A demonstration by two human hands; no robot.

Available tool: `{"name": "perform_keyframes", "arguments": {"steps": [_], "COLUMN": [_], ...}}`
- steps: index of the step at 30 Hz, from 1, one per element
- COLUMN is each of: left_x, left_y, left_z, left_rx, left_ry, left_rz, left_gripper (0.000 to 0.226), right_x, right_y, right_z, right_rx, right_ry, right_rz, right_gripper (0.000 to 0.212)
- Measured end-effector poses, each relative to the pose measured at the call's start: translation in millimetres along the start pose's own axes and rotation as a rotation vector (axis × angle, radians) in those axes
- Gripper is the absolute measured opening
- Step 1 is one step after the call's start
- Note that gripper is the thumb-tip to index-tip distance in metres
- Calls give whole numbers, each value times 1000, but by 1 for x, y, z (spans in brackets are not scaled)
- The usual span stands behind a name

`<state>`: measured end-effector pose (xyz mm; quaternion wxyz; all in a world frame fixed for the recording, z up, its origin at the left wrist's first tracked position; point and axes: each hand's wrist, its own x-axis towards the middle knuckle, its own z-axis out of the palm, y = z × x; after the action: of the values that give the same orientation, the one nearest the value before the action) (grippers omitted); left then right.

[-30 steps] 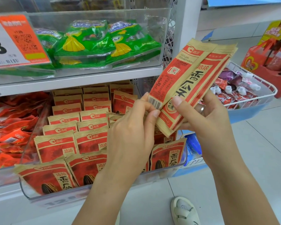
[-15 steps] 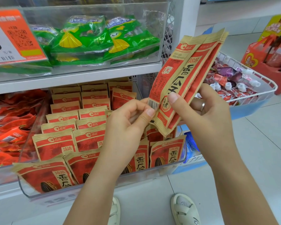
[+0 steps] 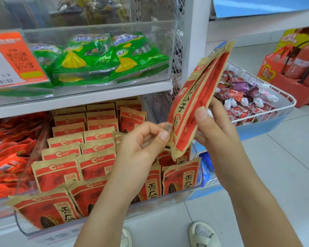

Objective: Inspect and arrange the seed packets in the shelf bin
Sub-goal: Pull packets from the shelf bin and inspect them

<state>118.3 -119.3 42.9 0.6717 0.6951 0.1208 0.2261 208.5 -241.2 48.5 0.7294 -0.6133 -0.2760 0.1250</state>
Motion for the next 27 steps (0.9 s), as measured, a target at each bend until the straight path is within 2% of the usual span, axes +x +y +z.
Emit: {"name": "perform_keyframes", "arguments": {"steps": [4, 7, 11, 14, 21, 27], "left_x": [-1, -3, -5, -4, -6, -3], "left_y": [1, 3, 7, 7, 3, 0], "left_z": [1, 1, 1, 3, 4, 1], "left_rx": [-2, -3, 13, 57, 168, 195], "left_ry": [-48, -24, -48, -59, -24, -20], "left_rz": [-47, -17, 55, 78, 153, 166], "left_gripper": [13, 19, 16, 16, 6, 11], "right_x": [0, 0, 1, 2, 2, 1], "right_y": [1, 0, -2, -3, -4, -4], "right_z": [-1, -2, -2, -4, -6, -7], "right_rx": [27, 20, 64, 110, 85, 67], "right_ry": [19, 42, 130, 187, 192, 154], "right_rz": [23, 18, 4, 15, 15, 20], "right_gripper": [83, 80, 77, 67, 65, 60]}}
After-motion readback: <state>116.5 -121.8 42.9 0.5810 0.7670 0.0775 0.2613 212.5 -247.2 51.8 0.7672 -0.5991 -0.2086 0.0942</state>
